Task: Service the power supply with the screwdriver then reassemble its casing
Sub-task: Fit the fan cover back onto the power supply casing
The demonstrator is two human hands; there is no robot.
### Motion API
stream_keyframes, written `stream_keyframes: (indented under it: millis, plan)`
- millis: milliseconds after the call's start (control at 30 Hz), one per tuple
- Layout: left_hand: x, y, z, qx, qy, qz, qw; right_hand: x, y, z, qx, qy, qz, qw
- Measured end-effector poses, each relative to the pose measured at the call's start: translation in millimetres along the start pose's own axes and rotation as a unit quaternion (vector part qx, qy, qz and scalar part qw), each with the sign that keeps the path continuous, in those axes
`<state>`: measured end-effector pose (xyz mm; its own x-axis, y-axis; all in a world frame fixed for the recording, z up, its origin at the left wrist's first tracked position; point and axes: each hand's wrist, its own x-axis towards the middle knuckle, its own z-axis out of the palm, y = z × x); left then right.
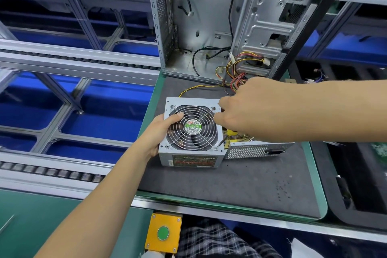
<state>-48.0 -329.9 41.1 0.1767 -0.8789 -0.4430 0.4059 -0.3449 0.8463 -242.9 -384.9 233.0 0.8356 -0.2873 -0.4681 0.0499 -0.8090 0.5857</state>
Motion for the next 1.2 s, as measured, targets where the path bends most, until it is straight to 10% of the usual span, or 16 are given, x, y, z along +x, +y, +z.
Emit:
stream_keyframes:
  millis: [1200]
  plan:
    - [2.3, -2.9, -2.6, -0.003, 0.0, -0.01, 1.0, 7.3, 9.6, 3.2, 0.016, 0.031, -0.023, 0.999]
